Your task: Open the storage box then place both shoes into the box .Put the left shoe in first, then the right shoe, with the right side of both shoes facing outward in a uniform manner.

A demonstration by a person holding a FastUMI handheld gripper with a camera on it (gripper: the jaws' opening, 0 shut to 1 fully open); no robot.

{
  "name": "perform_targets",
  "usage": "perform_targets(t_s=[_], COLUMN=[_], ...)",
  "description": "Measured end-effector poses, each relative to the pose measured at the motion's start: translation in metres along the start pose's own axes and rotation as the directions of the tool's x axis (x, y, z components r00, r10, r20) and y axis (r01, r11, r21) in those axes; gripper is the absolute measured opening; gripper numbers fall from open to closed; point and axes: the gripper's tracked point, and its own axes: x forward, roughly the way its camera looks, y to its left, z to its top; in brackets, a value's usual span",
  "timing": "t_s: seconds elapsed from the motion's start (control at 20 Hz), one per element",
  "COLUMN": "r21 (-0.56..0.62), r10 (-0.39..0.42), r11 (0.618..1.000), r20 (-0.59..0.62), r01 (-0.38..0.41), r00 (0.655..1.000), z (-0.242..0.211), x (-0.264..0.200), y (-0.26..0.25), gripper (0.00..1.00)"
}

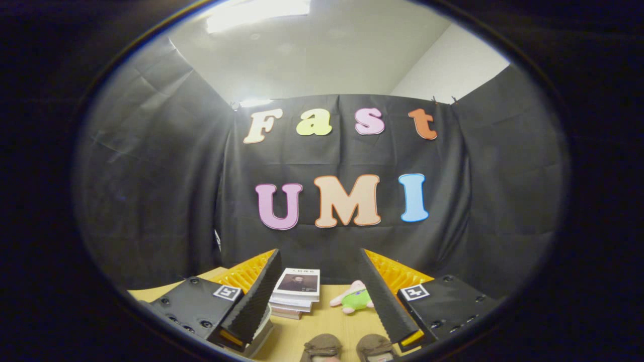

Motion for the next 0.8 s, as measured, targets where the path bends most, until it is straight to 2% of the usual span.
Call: perform_targets(t_s=[0.3,0.55,0.8], r21=[0.064,0.150,0.280], r10=[0.073,0.165,0.206], r11=[0.996,0.978,0.951], r20=[-0.073,-0.157,-0.254], r01=[-0.069,-0.142,-0.132], r00=[0.995,0.974,0.945], z=[-0.025,-0.053,-0.085], x=[-0.007,-0.015,-0.018], y=[0.015,0.041,0.055], gripper=[0.98,0.98,0.96])
